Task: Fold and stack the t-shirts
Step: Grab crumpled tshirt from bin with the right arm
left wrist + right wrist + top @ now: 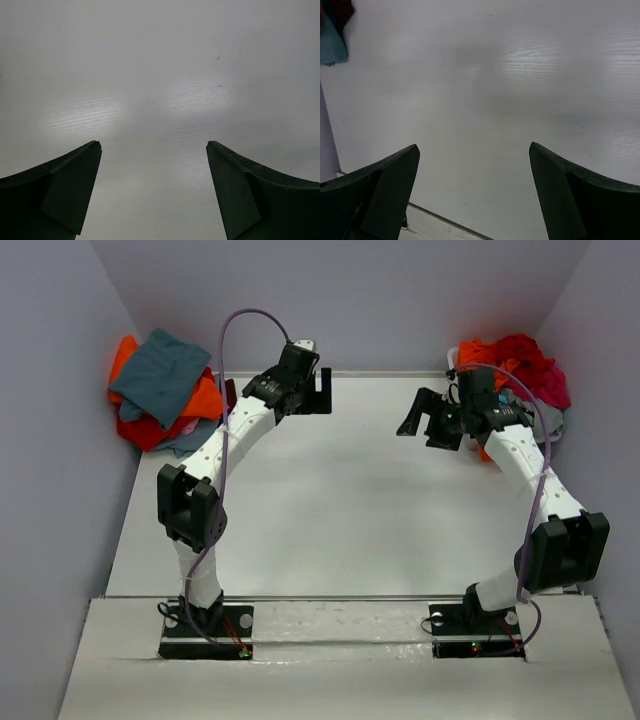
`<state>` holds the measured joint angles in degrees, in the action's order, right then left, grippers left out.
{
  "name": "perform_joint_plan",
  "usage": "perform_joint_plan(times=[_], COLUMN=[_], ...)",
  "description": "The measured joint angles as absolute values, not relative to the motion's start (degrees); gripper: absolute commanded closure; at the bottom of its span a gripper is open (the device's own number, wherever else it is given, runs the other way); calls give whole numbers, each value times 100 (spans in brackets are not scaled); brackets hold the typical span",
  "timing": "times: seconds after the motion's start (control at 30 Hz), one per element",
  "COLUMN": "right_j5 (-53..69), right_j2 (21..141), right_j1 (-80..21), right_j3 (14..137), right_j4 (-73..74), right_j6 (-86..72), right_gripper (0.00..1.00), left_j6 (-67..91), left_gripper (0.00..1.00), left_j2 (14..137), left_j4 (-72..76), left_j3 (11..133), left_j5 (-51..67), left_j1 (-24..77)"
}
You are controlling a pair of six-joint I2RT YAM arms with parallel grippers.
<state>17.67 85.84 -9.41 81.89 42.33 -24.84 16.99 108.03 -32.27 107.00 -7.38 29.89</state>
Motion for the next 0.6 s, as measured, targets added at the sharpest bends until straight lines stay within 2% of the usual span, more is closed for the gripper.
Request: perform_joint_plan(times=[0.6], right_j5=[1785], right_j2=[8584], right_j1=[-941], right_j3=[8202], right_j4=[4115], right_j6=[-2526], right_gripper=[1], left_j6=[1695], left_gripper=[1], left_j2=[10803], left_j4=[-3288], left_j3=[10739], left_j5=[-733], left_j1=[2989])
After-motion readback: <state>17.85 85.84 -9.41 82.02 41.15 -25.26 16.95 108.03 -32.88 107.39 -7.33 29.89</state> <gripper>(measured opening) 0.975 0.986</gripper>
